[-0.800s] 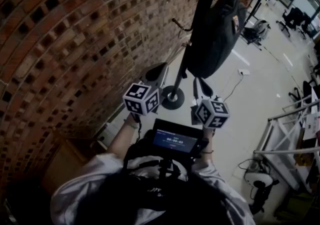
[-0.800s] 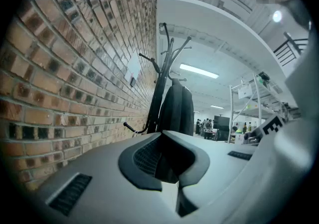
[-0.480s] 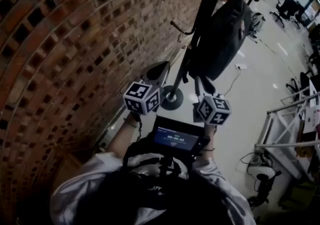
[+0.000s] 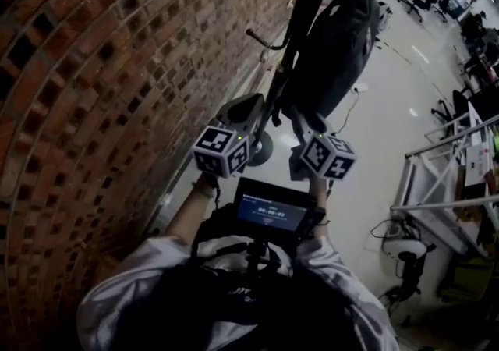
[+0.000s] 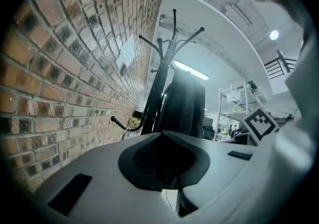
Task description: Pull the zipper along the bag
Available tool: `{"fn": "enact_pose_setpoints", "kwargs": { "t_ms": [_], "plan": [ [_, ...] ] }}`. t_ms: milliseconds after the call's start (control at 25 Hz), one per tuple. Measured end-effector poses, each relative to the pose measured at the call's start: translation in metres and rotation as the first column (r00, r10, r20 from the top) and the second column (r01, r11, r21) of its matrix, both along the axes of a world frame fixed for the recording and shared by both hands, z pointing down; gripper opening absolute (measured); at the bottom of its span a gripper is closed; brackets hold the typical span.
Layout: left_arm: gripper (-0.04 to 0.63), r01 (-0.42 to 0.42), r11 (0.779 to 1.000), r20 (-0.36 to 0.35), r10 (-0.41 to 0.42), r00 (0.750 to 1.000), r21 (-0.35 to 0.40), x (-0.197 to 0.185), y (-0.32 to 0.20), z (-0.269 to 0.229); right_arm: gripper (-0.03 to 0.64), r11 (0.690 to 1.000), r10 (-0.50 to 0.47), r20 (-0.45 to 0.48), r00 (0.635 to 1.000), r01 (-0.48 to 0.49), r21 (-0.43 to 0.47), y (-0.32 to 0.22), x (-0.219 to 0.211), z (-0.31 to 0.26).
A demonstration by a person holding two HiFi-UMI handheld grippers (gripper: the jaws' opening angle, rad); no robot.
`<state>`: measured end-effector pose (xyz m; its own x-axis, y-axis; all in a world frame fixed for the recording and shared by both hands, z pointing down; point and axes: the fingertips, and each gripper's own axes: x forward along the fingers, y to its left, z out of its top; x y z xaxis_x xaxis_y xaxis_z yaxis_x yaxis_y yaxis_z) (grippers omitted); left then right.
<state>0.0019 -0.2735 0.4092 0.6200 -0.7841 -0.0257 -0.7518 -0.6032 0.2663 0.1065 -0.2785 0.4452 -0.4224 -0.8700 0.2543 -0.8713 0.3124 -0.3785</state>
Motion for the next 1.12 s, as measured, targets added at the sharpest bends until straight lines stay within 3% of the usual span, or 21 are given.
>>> {"fn": "enact_pose_setpoints", "kwargs": {
  "t_ms": [320,440,560,720,880,920,1000,1120],
  "plan": [
    [0.008,0.034,0.999,-0.001,-0.034,0.999,-0.006,-0.005,-0.005,-0.002,0.135,0.999,-0.041,0.024,0.999,0.040,0.019,0.001,-0.006,-0.007],
    [0.008,0.042,0.999,-0.013,-0.042,0.999,-0.012,-0.006,-0.008,-0.003,0.135,0.995,-0.081,-0.032,0.996,0.083,0.063,0.008,-0.010,-0.009],
    [0.008,0.040,0.999,-0.013,-0.040,0.999,-0.015,-0.004,-0.010,-0.002,0.083,0.988,-0.100,-0.072,0.992,0.107,0.110,0.014,-0.013,-0.013],
    [0.008,0.040,0.999,-0.021,-0.040,0.999,-0.027,-0.002,-0.016,0.000,0.083,0.995,-0.056,-0.013,0.998,0.057,0.082,0.004,-0.001,-0.009],
    [0.008,0.030,0.999,-0.013,-0.030,0.999,-0.030,0.002,-0.016,0.003,0.083,0.993,-0.092,0.077,0.993,0.086,0.086,-0.001,0.000,-0.012],
    [0.008,0.028,0.999,-0.009,-0.028,1.000,-0.030,0.003,-0.016,0.003,0.083,0.993,-0.090,0.081,0.993,0.083,0.088,-0.002,0.000,-0.014],
    [0.006,0.025,0.999,-0.003,-0.025,1.000,-0.029,0.004,-0.016,0.003,0.001,0.994,-0.066,0.055,0.996,0.061,0.089,-0.004,0.001,-0.014],
    [0.008,0.023,0.999,0.012,-0.023,1.000,-0.030,0.004,-0.015,0.006,-0.002,0.995,-0.057,0.013,0.998,0.056,0.085,-0.005,0.001,-0.015]
  ]
}}
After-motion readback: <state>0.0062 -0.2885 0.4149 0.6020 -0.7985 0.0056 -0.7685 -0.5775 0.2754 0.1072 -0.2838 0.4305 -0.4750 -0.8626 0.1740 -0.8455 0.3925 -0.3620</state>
